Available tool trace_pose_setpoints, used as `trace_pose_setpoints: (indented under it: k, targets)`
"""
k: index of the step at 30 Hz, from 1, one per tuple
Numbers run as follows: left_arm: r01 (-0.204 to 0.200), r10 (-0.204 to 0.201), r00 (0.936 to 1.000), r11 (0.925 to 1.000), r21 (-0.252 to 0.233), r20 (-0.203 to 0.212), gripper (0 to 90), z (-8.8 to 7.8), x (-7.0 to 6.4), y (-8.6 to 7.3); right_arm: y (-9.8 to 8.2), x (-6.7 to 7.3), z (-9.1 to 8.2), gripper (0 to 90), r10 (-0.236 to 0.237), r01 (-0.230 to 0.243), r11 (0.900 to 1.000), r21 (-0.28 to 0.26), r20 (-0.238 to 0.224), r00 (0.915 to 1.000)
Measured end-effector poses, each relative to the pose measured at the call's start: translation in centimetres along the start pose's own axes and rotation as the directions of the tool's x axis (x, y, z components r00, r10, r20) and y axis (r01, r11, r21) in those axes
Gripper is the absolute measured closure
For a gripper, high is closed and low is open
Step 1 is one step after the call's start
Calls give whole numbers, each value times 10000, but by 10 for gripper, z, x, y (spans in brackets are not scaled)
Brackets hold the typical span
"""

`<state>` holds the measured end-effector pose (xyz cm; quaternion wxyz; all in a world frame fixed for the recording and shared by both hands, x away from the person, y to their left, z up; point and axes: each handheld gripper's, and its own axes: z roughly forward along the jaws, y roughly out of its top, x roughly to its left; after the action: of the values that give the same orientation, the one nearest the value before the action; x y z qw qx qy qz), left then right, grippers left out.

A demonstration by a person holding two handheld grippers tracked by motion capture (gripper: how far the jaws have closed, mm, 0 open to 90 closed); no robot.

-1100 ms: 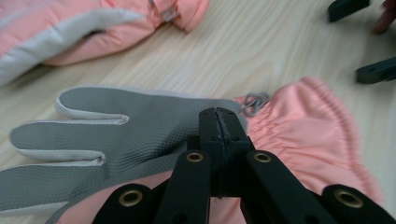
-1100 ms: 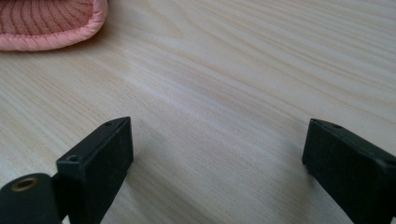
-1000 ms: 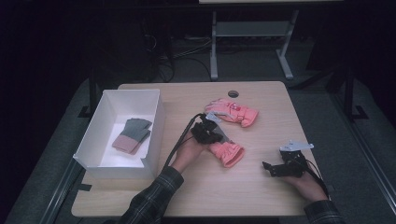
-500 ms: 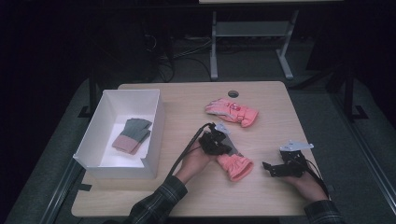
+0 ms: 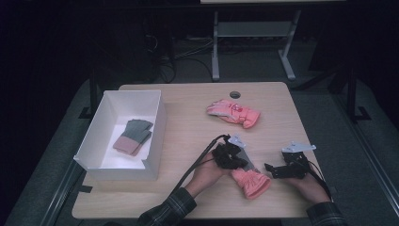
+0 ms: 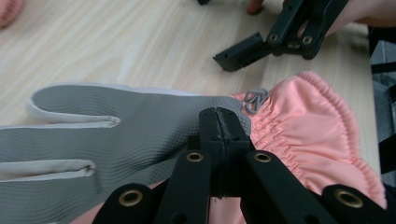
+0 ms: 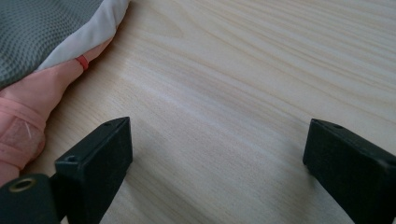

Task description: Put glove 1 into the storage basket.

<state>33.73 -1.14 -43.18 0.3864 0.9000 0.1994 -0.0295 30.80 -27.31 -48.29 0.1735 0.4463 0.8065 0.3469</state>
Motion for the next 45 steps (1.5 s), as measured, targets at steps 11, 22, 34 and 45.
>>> trace_pose_setpoints:
  k: [11,22,34,45]
  targets:
    - [-257,232,9983,9986,-470,-528,896,-51,14,-20,0,0,0,75,-5,5,10000,0,1,10000]
    - [-22,-58,9920,9980,-637,-1262,665,-85,26,-71,0,0,0,75,-6,6,10000,-5,3,10000]
    - [426,-461,9780,9989,-215,-2036,190,-85,28,-117,0,0,0,71,33,-33,10000,-1,33,10000]
    - [-354,261,9665,9989,-318,-2555,125,-76,23,-136,14,-1,-3,162,-206,247,9979,591,-680,9975]
